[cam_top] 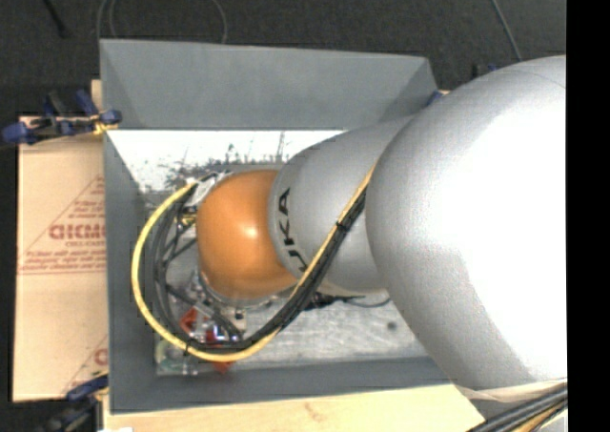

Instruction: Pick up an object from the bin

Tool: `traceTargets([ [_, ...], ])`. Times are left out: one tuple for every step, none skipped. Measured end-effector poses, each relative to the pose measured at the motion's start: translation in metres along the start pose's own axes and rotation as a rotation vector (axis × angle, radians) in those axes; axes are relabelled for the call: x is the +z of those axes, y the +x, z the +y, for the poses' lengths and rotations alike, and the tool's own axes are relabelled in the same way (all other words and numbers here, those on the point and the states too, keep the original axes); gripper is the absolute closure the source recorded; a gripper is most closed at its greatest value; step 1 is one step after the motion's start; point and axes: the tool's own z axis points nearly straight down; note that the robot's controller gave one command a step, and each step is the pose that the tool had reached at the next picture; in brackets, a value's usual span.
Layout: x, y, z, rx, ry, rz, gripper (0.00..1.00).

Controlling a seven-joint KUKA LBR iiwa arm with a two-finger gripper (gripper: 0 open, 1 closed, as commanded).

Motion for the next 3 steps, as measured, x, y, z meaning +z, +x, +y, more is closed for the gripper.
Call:
traceTargets([
  [0.004, 0.006, -0.015, -0.062, 0.003, 0.004, 0.0],
  [0.029, -0.001, -0.008, -0.143, -0.004, -0.017, 0.0],
  [0.029, -0.001, 0.013, -0.247, 0.0, -0.021, 0.0],
])
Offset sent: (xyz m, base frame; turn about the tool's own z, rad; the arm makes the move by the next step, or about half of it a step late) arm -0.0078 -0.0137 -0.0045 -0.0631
